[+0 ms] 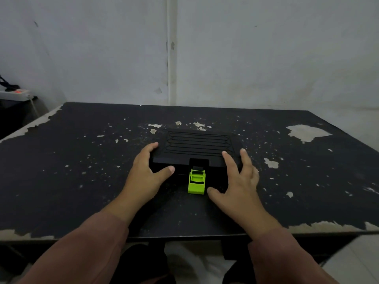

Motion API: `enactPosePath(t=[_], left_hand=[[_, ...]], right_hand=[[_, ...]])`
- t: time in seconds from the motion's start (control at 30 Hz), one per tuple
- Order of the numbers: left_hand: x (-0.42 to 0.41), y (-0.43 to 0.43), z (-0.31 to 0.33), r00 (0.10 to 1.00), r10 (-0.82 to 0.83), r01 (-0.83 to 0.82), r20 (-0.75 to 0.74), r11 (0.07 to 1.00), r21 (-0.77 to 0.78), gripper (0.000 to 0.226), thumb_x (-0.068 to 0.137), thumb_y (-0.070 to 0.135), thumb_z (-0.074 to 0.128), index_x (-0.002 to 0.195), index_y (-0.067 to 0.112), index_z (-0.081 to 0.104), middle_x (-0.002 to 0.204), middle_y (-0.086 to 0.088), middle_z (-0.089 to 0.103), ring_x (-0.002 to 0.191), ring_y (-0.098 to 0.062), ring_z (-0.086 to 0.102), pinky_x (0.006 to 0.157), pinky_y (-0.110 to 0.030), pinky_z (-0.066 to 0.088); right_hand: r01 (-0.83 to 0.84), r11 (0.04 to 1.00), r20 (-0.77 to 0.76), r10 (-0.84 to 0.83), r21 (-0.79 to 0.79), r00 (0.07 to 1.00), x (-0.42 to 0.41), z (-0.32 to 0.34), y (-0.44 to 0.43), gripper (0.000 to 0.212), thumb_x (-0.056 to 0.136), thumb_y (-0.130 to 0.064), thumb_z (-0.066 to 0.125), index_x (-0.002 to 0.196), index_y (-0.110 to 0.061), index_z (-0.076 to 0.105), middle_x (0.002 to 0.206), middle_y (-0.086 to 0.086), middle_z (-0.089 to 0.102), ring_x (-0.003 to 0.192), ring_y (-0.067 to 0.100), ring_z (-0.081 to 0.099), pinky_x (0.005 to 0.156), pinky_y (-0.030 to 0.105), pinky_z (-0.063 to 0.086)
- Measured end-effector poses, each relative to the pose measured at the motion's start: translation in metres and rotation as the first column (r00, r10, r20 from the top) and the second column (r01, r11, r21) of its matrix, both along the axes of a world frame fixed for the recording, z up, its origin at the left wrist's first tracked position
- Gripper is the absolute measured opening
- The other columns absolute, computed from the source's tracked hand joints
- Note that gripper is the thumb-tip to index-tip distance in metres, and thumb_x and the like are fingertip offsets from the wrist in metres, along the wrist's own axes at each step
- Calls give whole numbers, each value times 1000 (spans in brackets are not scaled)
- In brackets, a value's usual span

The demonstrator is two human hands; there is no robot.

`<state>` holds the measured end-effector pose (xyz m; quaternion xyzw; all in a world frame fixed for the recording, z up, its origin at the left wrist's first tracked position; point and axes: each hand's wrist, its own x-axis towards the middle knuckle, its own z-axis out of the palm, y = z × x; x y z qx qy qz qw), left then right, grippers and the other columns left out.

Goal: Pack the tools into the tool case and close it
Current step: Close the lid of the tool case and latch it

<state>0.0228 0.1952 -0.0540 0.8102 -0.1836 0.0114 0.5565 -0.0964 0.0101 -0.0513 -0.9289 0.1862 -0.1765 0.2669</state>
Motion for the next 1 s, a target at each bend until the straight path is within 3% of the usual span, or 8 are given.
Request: enactPosePath(t=[0.13,0.23,0.43,0.57,0.67,0.73,0.9,1.0], left_hand=[[0,0,0,999,32,-32,-3,999,-36,65,69,34,76,124,45,42,134,3,49,120,-15,51,106,-42,41],[0,-1,1,999,36,-36,1,999,-38,63,71,32,76,123,43,43,133,4,49,118,-15,51,105,-41,42],[-5,1,3,999,42,-42,14,999,-18,63,74,30,75,127,38,42,134,5,45,118,-13,49,102,-33,40],[-8,-1,4,999,33,-35,44,998,54,68,75,28,73,133,29,37,141,2,34,128,-16,39,104,-28,32],[-17,-8,5,954,1,-101,301,943,318,75,70,40,74,134,27,37,153,-1,12,143,-20,10,115,-33,10],[-22,-14,3,856,-135,-134,499,874,466,76,72,46,70,137,27,36,156,1,12,145,-20,3,117,-43,-4],[-17,-12,7,812,-298,-100,501,775,624,79,73,63,48,143,34,25,153,15,24,145,-11,12,117,-47,-8],[-18,-15,6,809,-304,-147,503,724,674,88,68,61,63,143,34,25,152,13,27,145,-13,16,117,-50,-2]], right_hand=[[-29,999,-32,28,-29,999,-2,1,0,106,62,-61,69,142,-45,1,148,-15,-22,138,38,-12,114,55,14],[12,993,-43,-17,-115,999,2,-1,0,111,59,-63,69,142,-43,-2,149,-6,-19,135,39,-8,115,55,13],[139,977,83,-127,-163,988,12,-6,3,95,63,-55,74,140,-35,22,149,5,8,127,42,15,108,55,30],[143,974,86,-129,-175,988,11,-9,3,94,61,-57,73,138,-34,26,148,5,12,126,41,19,105,54,34],[156,962,71,-143,-225,987,9,-9,7,96,58,-64,69,138,-32,28,148,9,17,127,43,21,105,56,35],[205,938,110,-180,-281,977,8,-9,9,96,54,-69,64,135,-27,36,144,14,31,128,48,28,102,59,36],[227,907,155,-182,-355,971,8,-9,11,92,57,-75,53,130,-20,42,138,16,43,134,45,28,103,62,33],[227,900,170,-174,-373,970,9,-10,9,92,58,-74,54,129,-18,44,137,15,46,133,44,29,102,59,35]])
